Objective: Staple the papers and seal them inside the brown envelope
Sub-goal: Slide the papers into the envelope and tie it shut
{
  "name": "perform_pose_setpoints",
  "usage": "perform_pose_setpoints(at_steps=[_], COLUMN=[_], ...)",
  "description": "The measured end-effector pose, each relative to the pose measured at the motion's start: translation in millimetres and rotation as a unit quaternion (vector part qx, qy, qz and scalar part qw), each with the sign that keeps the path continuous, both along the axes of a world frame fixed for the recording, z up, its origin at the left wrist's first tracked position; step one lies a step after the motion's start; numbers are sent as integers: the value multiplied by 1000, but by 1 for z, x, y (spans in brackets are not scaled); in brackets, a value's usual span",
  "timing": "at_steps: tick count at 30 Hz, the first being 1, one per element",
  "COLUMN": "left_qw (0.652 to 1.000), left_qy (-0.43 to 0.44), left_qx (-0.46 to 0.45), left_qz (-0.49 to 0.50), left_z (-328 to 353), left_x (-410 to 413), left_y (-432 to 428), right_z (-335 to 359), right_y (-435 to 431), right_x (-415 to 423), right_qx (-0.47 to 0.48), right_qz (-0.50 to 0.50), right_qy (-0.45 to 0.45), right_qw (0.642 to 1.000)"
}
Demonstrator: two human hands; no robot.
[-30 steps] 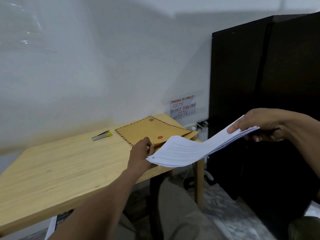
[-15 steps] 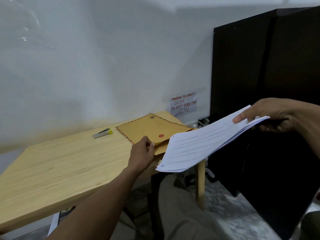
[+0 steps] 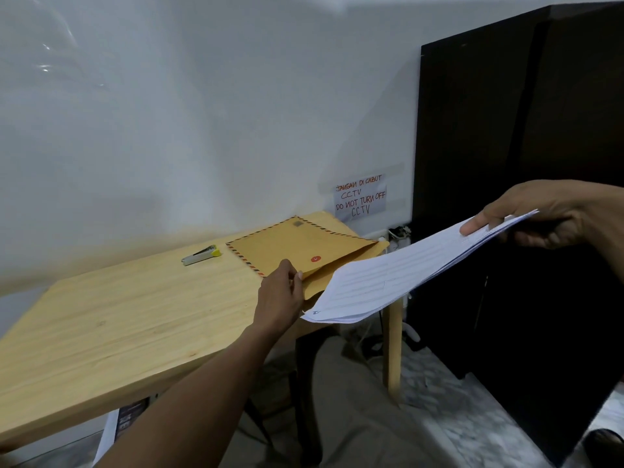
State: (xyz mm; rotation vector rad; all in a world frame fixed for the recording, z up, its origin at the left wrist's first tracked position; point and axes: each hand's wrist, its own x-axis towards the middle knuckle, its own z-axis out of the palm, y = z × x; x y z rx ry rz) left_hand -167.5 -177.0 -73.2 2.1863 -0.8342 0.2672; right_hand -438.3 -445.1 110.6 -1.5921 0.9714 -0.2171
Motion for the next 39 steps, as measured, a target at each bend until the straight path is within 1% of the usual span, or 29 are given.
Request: perform_pose_setpoints(at_steps=[1, 2, 3, 6, 9, 13, 15, 18, 24, 27, 28, 31, 32, 34, 37, 39], left_qw=[1000, 1000, 1000, 1000, 998, 998, 998, 998, 997, 997, 998, 998, 998, 998, 997, 997], left_qy=[2, 4, 4, 18, 45, 54, 54, 47, 50, 48, 47, 49, 49, 49, 52, 55], left_qx=[0, 1, 2, 4, 2, 1, 7, 8, 17, 18, 16, 5, 0, -4, 0, -1], left_qz=[-3, -7, -10, -25, -34, -33, -33, -45, -50, -49, -50, -45, -44, -46, -53, -58], left_z=[0, 0, 0, -1, 2, 6, 7, 6, 8, 9, 9, 12, 13, 13, 13, 13], left_x=[-1, -1, -2, -1, 0, 1, 0, 0, -5, -4, -3, 2, 4, 7, 8, 7], left_y=[0, 0, 0, 1, 0, -4, -4, -3, -1, 0, 2, 8, 10, 12, 12, 13], right_z=[-5, -8, -10, -18, -35, -66, -80, -104, -139, -144, -142, -130, -127, -128, -133, -137], right_y=[26, 25, 22, 21, 38, 57, 66, 73, 97, 109, 113, 113, 111, 106, 108, 113], right_x=[4, 1, 7, 16, 31, 49, 58, 75, 136, 160, 164, 159, 153, 145, 150, 161], right_qx=[5, -32, -56, -44, -54, -82, -113, -165, -113, -120, -108, -10, -6, -22, -54, -69], right_qz=[12, 24, 19, -42, -68, -83, -85, -75, -37, 6, 24, 100, 114, 96, 26, -4], right_qy=[48, 71, 60, 5, -30, -76, -80, -63, -105, -100, -93, -65, -50, -49, -75, -78], right_qw=[999, 997, 996, 998, 996, 990, 987, 981, 987, 988, 989, 993, 992, 994, 995, 995])
